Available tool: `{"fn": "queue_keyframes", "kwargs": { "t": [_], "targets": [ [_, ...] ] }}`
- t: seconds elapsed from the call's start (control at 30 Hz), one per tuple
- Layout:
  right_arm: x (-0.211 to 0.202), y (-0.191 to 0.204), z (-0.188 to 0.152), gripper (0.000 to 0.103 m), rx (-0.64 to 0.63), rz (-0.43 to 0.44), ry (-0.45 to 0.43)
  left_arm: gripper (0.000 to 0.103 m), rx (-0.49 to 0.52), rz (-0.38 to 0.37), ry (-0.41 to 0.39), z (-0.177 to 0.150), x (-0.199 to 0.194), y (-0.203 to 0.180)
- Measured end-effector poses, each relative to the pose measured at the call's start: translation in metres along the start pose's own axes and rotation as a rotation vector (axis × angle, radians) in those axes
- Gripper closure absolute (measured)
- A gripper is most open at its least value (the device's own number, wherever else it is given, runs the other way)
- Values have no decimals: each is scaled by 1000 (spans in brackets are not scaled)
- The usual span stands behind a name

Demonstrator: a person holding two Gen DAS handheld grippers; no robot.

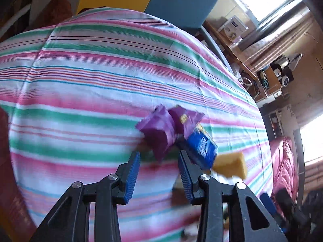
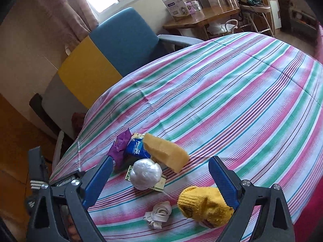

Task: Organize objects
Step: 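Move both tools back toward the remaining items on the table, then grasp the purple snack packet with the left tool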

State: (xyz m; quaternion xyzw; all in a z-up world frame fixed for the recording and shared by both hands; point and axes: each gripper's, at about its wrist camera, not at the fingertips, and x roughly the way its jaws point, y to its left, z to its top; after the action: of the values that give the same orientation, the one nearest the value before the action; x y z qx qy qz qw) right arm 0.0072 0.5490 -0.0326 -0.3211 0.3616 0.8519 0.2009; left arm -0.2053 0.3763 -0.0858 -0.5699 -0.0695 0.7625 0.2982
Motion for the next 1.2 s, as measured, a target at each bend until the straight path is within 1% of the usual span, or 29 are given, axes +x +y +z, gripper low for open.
{"fn": "queue_keyframes", "kwargs": {
  "t": [0.1,0.17,0.3,0.33,0.37,0.47,0.6,0.8,0.9,0.97,1.07,1.2],
  "targets": [
    [2,-1,0,6,9,15,13,58,-19,18,-14,13,21,2],
    [3,-3,0,6,18,23,22,55,-21,2,-26,20,32,1],
    [6,-3,0,6,19,28,33,55,21,11,-50,25,44,-7],
    [6,-3,0,6,16,27,33,57,30,16,-55,25,45,-9],
    [7,-2,0,6,12,24,35,61,30,8,-55,25,45,-9],
    [7,-3,0,6,14,18,40,65,36,-3,-41,24,42,-5],
    [5,-4,1,6,13,7,27,65,33,6,-34,11,27,7],
    [-1,-13,6,6,43,-8,-7,65,96,44,-46,-21,-13,17],
    [0,-14,6,6,47,-12,-11,65,147,37,-71,-39,-38,13],
    [2,-11,6,6,35,-8,-3,65,176,30,-84,-51,-53,11],
    [10,-3,3,6,-2,16,33,65,221,25,-95,-68,-69,7],
    [21,14,-4,7,-92,17,69,65,223,-12,-105,-86,-88,11]
  ]
}}
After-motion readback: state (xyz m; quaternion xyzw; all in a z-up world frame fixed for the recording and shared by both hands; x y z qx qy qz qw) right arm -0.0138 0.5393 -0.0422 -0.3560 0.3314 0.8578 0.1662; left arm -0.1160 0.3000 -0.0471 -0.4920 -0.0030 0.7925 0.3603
